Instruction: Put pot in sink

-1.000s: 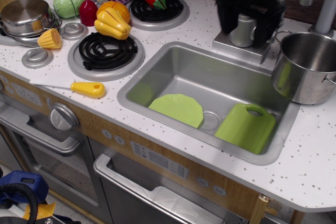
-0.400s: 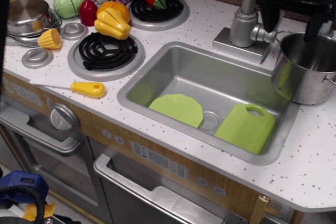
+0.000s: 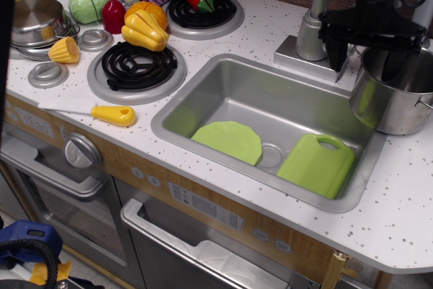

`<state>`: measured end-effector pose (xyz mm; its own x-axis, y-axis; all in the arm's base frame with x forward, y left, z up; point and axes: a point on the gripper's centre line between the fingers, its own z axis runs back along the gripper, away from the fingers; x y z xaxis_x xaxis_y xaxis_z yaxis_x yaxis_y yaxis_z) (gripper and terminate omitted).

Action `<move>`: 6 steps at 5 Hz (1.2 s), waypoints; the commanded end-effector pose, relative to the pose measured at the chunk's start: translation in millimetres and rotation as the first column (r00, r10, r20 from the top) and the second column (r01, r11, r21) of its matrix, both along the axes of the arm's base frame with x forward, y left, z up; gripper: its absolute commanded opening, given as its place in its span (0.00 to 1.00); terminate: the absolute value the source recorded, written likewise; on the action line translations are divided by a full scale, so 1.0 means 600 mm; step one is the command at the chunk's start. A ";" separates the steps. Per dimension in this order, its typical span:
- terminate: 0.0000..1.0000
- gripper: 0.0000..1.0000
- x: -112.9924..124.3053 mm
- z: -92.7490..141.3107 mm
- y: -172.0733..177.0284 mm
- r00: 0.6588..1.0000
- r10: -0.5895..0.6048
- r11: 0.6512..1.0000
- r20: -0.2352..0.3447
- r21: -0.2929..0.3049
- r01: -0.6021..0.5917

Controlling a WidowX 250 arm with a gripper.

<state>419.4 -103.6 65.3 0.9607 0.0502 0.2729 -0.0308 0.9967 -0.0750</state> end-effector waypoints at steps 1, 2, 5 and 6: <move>0.00 1.00 0.009 -0.010 0.017 0.998 0.002 1.000 0.070 -0.024 -0.001; 0.00 1.00 0.012 -0.024 0.020 0.996 0.008 0.999 0.087 -0.036 -0.005; 0.00 0.00 -0.010 0.015 0.053 0.998 -0.045 0.995 0.051 0.095 0.040; 0.00 0.00 -0.024 0.054 0.101 0.995 -0.098 0.978 -0.019 0.184 0.100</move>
